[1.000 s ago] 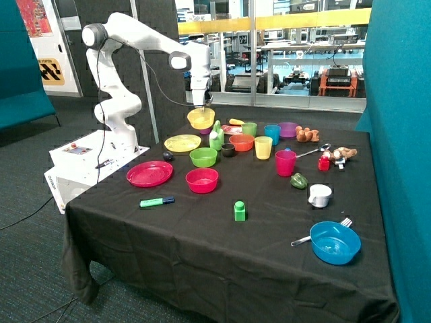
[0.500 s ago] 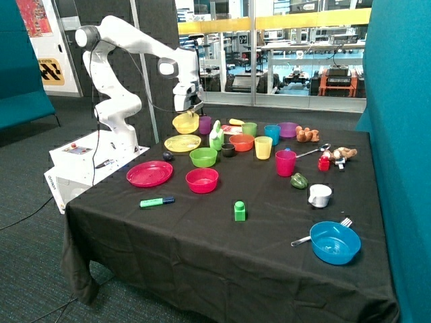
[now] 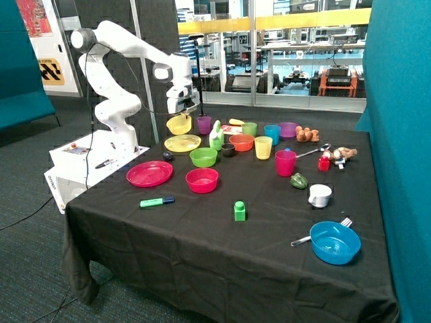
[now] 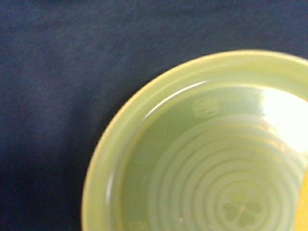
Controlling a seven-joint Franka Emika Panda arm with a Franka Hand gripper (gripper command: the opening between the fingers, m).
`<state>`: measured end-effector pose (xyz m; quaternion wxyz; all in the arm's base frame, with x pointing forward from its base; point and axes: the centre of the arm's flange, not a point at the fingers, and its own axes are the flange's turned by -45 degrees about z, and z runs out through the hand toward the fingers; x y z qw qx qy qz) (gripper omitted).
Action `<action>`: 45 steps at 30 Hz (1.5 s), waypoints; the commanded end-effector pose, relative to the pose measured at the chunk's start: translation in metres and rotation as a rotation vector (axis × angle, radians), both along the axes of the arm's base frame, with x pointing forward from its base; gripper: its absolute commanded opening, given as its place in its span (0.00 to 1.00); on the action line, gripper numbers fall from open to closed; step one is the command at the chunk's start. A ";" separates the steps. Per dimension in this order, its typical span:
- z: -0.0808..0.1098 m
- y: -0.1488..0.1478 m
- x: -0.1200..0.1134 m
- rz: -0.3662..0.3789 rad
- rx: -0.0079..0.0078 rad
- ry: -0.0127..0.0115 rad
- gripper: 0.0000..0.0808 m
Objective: Place the bowls on the appropriate plate
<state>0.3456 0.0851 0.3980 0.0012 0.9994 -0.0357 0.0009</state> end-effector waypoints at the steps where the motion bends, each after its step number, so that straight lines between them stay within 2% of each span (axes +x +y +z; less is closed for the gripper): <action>1: -0.017 0.030 -0.010 0.019 0.0025 0.0018 0.00; 11: -0.044 0.050 -0.006 0.071 0.0025 0.0018 0.00; 22: -0.074 0.042 -0.007 0.062 0.0025 0.0018 0.00; 39: -0.076 0.037 -0.004 0.090 0.0025 0.0019 0.00; 41: -0.076 0.035 -0.004 0.090 0.0025 0.0019 0.19; 45: -0.075 0.032 -0.004 0.092 0.0025 0.0019 0.41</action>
